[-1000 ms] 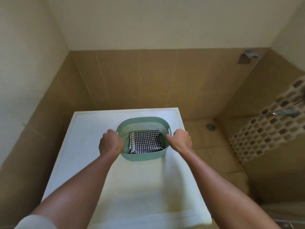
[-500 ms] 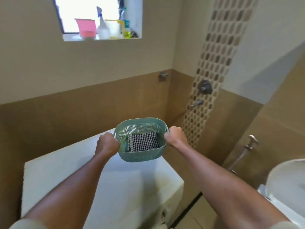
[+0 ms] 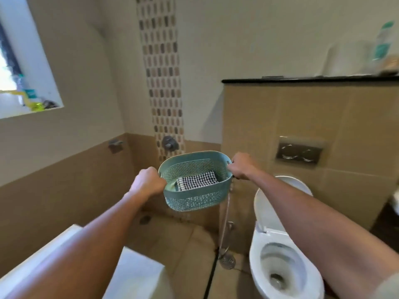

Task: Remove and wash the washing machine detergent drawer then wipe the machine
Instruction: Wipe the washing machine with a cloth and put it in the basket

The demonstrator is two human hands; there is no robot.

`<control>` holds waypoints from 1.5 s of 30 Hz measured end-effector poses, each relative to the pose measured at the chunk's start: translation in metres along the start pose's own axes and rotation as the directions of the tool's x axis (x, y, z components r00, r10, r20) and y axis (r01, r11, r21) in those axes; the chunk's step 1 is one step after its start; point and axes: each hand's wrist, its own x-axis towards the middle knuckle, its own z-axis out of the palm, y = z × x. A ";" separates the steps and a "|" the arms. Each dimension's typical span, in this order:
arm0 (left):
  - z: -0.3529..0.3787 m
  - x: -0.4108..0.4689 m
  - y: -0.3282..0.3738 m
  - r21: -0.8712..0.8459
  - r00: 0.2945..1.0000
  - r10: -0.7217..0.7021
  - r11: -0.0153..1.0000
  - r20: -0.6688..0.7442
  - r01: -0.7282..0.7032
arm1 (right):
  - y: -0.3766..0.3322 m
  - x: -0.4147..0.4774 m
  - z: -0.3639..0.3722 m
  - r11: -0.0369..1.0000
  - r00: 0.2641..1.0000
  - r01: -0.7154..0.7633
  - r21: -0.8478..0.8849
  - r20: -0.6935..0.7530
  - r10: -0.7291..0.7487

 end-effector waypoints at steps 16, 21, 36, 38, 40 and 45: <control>0.010 0.117 0.347 -0.365 0.948 0.309 0.893 0.073 -0.264 | 0.171 0.086 -0.304 0.983 0.993 -0.090 0.159 -0.057 0.100; -0.018 0.155 0.395 -0.404 0.931 0.354 0.868 0.090 -0.290 | 0.169 0.127 -0.354 0.989 0.997 -0.068 0.132 -0.025 0.072; -0.044 0.400 0.489 -0.509 0.884 0.462 0.745 -0.071 -0.431 | 0.130 0.339 -0.401 0.967 0.977 -0.084 0.241 -0.170 0.127; -0.043 0.438 0.500 -0.506 0.880 0.470 0.743 -0.072 -0.438 | 0.125 0.372 -0.401 0.964 0.970 -0.094 0.250 -0.196 0.145; -0.038 0.468 0.508 -0.503 0.876 0.478 0.742 -0.067 -0.443 | 0.123 0.399 -0.401 0.957 0.963 -0.108 0.268 -0.209 0.168; -0.018 0.526 0.513 -0.514 0.880 0.474 0.745 -0.040 -0.424 | 0.127 0.451 -0.390 0.948 0.959 -0.166 0.273 -0.180 0.220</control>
